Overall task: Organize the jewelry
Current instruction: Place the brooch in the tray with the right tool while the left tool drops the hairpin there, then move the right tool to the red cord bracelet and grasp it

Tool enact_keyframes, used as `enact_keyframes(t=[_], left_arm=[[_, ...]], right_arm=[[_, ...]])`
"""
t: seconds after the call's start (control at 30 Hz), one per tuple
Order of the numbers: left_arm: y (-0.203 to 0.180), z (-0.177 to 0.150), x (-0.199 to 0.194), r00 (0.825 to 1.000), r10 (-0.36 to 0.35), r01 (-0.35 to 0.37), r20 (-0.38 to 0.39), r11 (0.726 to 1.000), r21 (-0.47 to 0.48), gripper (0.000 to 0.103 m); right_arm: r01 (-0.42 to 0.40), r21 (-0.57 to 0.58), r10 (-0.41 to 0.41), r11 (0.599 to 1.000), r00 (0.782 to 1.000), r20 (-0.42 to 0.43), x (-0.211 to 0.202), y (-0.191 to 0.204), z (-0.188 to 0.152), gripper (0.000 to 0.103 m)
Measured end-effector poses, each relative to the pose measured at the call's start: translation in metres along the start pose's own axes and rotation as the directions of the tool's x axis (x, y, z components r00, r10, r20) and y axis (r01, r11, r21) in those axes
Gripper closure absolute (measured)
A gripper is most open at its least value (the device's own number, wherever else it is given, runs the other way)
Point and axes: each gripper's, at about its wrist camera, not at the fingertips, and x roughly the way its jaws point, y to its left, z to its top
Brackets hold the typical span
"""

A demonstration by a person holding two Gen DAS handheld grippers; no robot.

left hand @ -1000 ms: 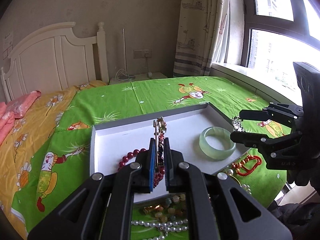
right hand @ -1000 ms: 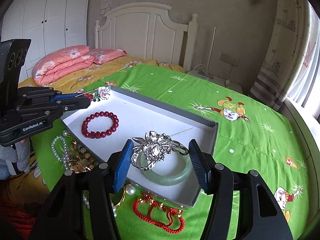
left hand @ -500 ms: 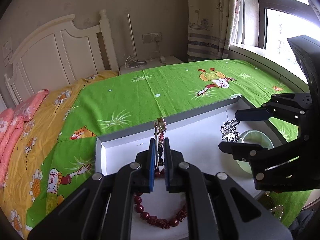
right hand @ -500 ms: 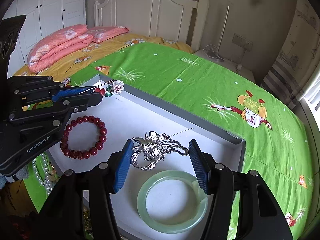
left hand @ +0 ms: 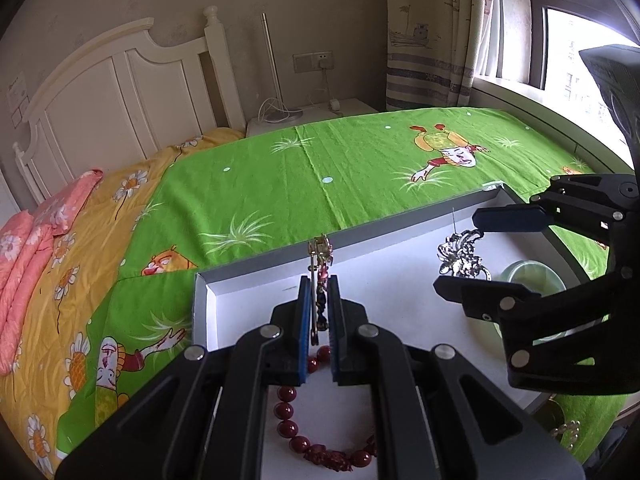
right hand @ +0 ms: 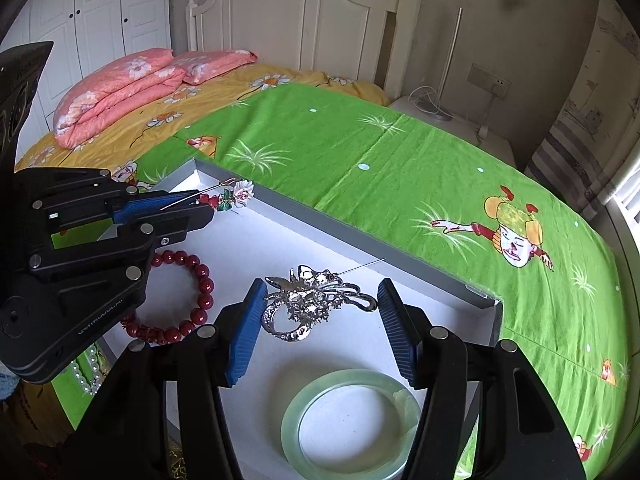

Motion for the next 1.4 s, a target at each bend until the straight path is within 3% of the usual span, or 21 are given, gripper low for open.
enact_keyframes(t=[0.07,0.1,0.13,0.2,0.3,0.47,0.67,0.77,1.0,1.27,1.4], left_arm=[[0.003,0.001,0.000,1.000,0.021,-0.021,0.002,1.000,-0.012,0.089],[0.004,0.001,-0.001,1.000,0.025,-0.025,0.003,1.000,-0.019,0.066],[0.006,0.001,-0.004,0.999,0.035,-0.035,0.019,0.999,-0.026,0.039],[0.008,-0.002,-0.012,0.996,0.068,-0.066,0.054,0.997,-0.033,0.027],[0.011,-0.004,-0.016,0.996,0.079,-0.077,0.047,0.996,-0.045,0.025],[0.015,-0.009,-0.024,0.989,0.125,-0.120,0.075,0.990,-0.070,0.011],[0.000,-0.012,-0.048,0.962,0.223,-0.223,0.157,0.975,-0.018,0.002],[-0.006,-0.019,-0.061,0.962,0.205,-0.206,0.181,0.978,-0.013,0.002],[0.004,-0.043,-0.094,0.972,0.112,-0.086,0.209,0.988,-0.132,0.002],[-0.002,-0.090,-0.121,0.970,0.090,-0.065,0.225,0.991,-0.118,0.002],[-0.009,-0.114,-0.125,0.977,0.056,-0.035,0.206,0.994,-0.104,0.002]], right_arm=[[-0.023,0.025,0.022,0.999,0.999,0.024,-0.003,-0.004,0.001,0.036],[-0.030,0.041,0.029,0.999,0.999,0.039,-0.007,-0.007,0.001,0.026],[-0.038,0.054,0.035,0.998,0.998,0.055,-0.010,-0.010,0.000,0.026],[-0.046,0.065,0.041,0.997,0.997,0.072,-0.017,-0.014,-0.003,0.026],[-0.042,0.073,0.034,0.996,0.994,0.101,-0.030,-0.021,-0.010,0.026],[-0.038,0.109,0.024,0.993,0.991,0.128,-0.044,-0.036,-0.020,0.026],[-0.036,0.141,0.008,0.989,0.981,0.195,-0.062,-0.045,-0.035,0.024],[-0.075,0.169,0.033,0.983,0.970,0.242,-0.075,-0.053,-0.047,0.020],[0.005,0.176,-0.048,0.984,0.970,0.240,-0.101,-0.055,-0.083,0.016],[-0.004,0.202,-0.043,0.979,0.972,0.231,-0.126,-0.053,-0.149,0.016],[-0.003,0.115,-0.022,0.993,0.977,0.214,-0.128,-0.031,-0.169,0.023]])
